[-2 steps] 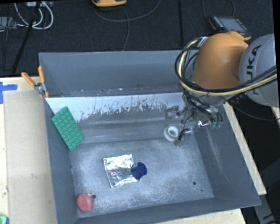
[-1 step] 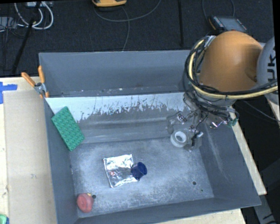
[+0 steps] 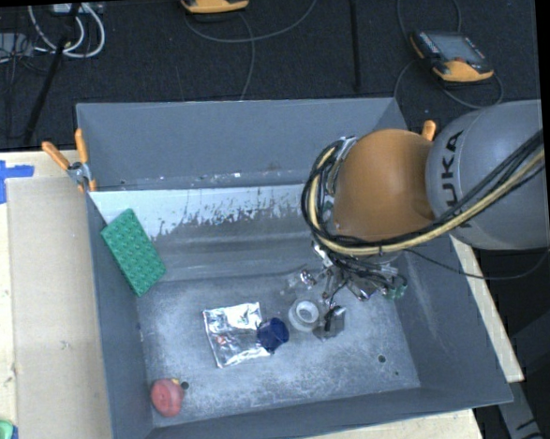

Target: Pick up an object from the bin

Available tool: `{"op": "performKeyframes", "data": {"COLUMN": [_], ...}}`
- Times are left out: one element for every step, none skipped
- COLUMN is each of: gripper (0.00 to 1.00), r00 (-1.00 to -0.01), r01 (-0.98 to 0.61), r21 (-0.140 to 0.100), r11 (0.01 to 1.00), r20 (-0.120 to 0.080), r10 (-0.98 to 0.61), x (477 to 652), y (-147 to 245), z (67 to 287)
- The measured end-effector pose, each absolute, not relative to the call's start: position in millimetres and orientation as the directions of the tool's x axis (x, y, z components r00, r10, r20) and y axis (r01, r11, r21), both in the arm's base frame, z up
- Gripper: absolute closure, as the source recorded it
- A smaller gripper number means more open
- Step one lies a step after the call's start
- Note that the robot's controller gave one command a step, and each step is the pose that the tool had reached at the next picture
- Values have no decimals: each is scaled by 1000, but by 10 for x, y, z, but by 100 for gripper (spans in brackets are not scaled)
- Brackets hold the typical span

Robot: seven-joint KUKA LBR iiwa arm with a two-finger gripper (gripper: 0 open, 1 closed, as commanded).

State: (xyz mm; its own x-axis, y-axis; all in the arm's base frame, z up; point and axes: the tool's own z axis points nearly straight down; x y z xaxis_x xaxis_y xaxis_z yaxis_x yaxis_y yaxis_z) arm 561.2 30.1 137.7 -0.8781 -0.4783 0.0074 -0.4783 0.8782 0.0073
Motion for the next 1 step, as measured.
{"op": "performKeyframes", "data": {"gripper": [100], "r00": [-879], "r01": [-477], "r21": [-4], "r11": [879], "r20": [-8], "r10": [-477], "x": [5573], "y": [238], "z": [2380]}}
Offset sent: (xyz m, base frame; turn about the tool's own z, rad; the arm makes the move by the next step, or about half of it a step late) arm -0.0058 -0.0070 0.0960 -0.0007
